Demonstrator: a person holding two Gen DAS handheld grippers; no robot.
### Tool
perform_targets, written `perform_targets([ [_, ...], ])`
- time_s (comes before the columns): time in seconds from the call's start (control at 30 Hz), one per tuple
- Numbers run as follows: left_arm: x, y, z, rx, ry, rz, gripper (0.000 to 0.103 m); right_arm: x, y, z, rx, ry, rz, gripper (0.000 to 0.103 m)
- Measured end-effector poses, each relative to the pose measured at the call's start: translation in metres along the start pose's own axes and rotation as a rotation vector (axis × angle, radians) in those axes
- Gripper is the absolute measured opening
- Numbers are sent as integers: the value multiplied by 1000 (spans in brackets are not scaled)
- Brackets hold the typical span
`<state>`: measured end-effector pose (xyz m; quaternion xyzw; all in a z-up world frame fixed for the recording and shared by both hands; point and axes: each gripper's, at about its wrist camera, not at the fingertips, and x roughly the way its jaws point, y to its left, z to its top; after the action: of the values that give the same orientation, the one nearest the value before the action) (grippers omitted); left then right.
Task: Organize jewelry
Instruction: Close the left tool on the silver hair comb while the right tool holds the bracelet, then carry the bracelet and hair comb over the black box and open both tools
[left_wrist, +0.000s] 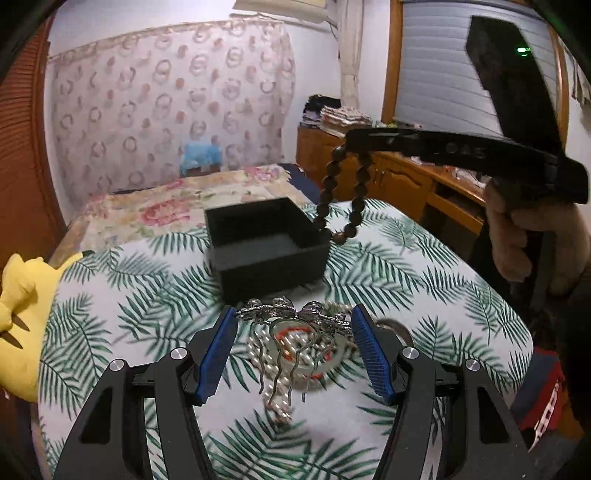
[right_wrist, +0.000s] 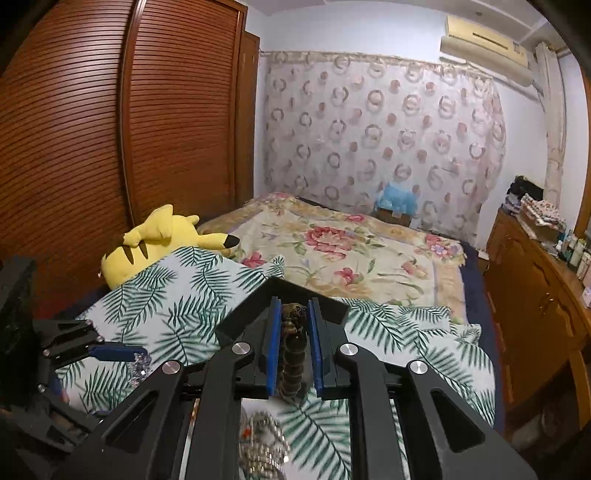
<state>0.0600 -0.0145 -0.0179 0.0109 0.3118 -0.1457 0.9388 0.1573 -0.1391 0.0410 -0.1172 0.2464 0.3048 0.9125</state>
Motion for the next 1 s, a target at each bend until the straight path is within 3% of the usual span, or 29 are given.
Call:
perform_targets([
  [0.4,2,30,31,-33,-38,44,61,77,-7,12,50,82,56,16],
  [0.67,9,39,46,-38,-43,70,61,104,-18,14,162,125,189,18],
  [0.7,12,40,49,-38,-41,74,61,108,-21,13,177,143,201,23],
  [0.77,16,41,53,-38,-38,77,61,111,-23,11,177,148,169,31],
  [1.0,49,32,76,7,3,102,61,95,-50,-12,190,138,117,31],
])
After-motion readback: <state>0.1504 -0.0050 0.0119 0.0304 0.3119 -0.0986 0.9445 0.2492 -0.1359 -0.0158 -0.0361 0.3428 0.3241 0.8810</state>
